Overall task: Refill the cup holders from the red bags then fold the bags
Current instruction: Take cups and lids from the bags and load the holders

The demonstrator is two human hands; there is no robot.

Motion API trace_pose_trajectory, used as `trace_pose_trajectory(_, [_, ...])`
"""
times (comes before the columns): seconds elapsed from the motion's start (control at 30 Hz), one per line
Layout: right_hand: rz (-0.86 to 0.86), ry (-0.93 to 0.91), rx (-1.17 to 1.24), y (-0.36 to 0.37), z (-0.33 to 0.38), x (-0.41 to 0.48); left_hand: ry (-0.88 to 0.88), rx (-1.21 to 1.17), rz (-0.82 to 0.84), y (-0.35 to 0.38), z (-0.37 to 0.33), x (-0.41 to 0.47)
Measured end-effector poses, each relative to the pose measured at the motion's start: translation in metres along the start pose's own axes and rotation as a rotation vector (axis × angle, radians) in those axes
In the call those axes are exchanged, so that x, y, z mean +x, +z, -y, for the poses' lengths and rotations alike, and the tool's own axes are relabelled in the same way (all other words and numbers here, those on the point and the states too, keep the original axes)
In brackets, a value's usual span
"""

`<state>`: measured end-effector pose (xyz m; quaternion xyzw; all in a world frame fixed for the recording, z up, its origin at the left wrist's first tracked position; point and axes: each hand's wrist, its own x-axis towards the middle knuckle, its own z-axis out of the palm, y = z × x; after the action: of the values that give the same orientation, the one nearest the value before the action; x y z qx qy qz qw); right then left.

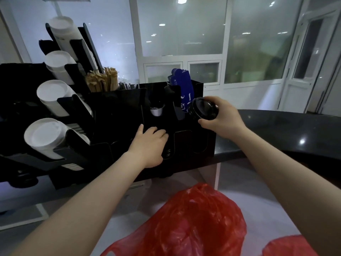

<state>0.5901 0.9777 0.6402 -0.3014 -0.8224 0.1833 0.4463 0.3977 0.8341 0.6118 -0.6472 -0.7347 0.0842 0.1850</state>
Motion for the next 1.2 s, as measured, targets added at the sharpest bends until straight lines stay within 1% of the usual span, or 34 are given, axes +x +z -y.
trace_pose_trajectory(0.13, [0.074,-0.020,-0.077,0.011,0.000,0.012,-0.062,0.003,-0.072,0.006,0.001,0.000])
trace_pose_trajectory(0.27, [0.222,-0.022,-0.177,0.018,-0.007,0.016,-0.086,0.011,-0.096,0.011,-0.002,0.000])
trace_pose_trajectory(0.47, [0.340,-0.127,-0.569,0.031,-0.015,0.020,-0.084,0.032,-0.139,0.015,-0.003,0.002])
trace_pose_trajectory(0.57, [0.371,-0.164,-0.686,0.036,-0.020,0.019,-0.065,0.022,-0.147,0.016,-0.003,0.003])
trace_pose_trajectory(0.67, [0.465,-0.207,-0.811,0.037,-0.021,0.020,-0.042,-0.001,-0.129,0.016,-0.002,0.003])
trace_pose_trajectory(0.77, [0.541,-0.224,-0.853,0.036,-0.018,0.019,-0.043,-0.014,-0.127,0.017,-0.001,0.002])
trace_pose_trajectory(0.87, [0.524,-0.259,-0.939,0.037,-0.008,0.013,-0.038,-0.017,-0.136,0.018,0.000,0.002])
trace_pose_trajectory(1.03, [0.355,-0.387,-1.041,0.047,-0.009,-0.019,-0.028,-0.011,-0.161,0.018,0.001,0.002])
trace_pose_trajectory(1.1, [0.366,-0.402,-1.060,0.046,-0.011,-0.026,-0.018,-0.011,-0.168,0.018,0.001,0.001])
trace_pose_trajectory(1.2, [0.434,-0.382,-1.073,0.044,-0.008,-0.027,-0.002,-0.018,-0.157,0.017,0.002,0.000])
